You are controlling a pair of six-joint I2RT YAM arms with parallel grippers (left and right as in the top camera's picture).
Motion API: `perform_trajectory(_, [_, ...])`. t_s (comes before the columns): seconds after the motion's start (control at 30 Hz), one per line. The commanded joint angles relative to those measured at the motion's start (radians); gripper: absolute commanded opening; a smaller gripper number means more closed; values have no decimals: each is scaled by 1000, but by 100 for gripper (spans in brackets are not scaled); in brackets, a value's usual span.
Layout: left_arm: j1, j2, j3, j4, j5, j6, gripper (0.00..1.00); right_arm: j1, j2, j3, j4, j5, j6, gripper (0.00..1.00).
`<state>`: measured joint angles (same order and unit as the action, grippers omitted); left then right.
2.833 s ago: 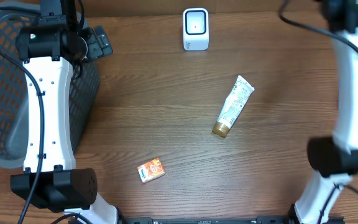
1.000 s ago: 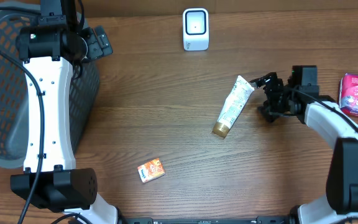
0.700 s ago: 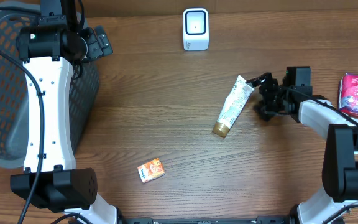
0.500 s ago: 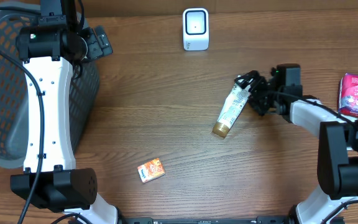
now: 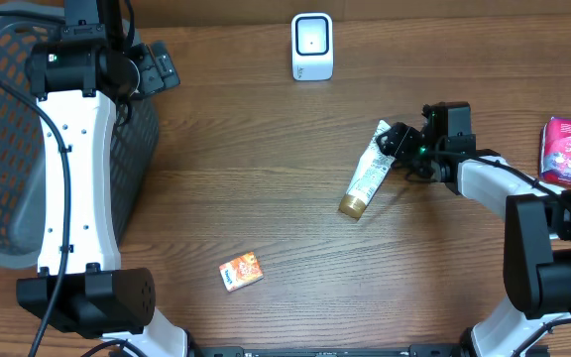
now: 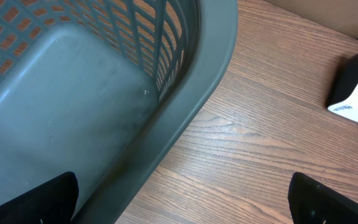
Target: Scan the item barcode
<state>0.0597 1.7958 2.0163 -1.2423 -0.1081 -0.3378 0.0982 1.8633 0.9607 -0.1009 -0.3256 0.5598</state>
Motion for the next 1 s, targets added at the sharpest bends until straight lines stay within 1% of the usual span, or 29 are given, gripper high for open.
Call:
perform_trajectory(0.0, [-1,11,0,-3,5,1,100,-2,10,22,-65,25,-130,100])
perform_trajectory(0.17, [-1,11,0,-3,5,1,100,-2,-51,148,-317,25,-167,100])
perform_trajectory(0.27, [-1,11,0,-3,4,1,100,-2,-106,287,-554,68,-174,100])
perform_trajectory(0.37, [-1,11,0,-3,4,1,100,-2,-128,472,-859,178,-111,100])
perform_trajectory(0.4, [-1,11,0,-3,4,1,100,-2,-128,534,-934,179,-111,100])
perform_trajectory(0.5, [-1,11,0,-3,4,1,100,-2,-128,674,-1062,119,-121,100])
perform_trajectory(0.53, [-1,11,0,-3,5,1,100,-2,-129,702,-1075,106,-147,100])
perform_trajectory(0.57, [-1,11,0,-3,5,1,100,-2,-129,719,-1072,108,-170,93])
perform_trajectory(0.63, [-1,11,0,-3,5,1,100,-2,-129,723,-1021,80,-164,84])
perform_trajectory(0.7, [-1,11,0,-3,5,1,100,-2,-126,723,-989,48,-163,100])
perform_trajectory(0.73, [-1,11,0,-3,5,1,100,-2,-121,723,-996,49,-147,100])
perform_trajectory(0.83, [-1,11,0,-3,4,1,100,1,-91,720,-1055,120,-7,100])
perform_trajectory(0.9, [-1,11,0,-3,5,1,100,13,-54,719,-1091,171,21,100])
perform_trajectory(0.97, [-1,11,0,-3,5,1,100,33,-12,719,-1106,166,22,100])
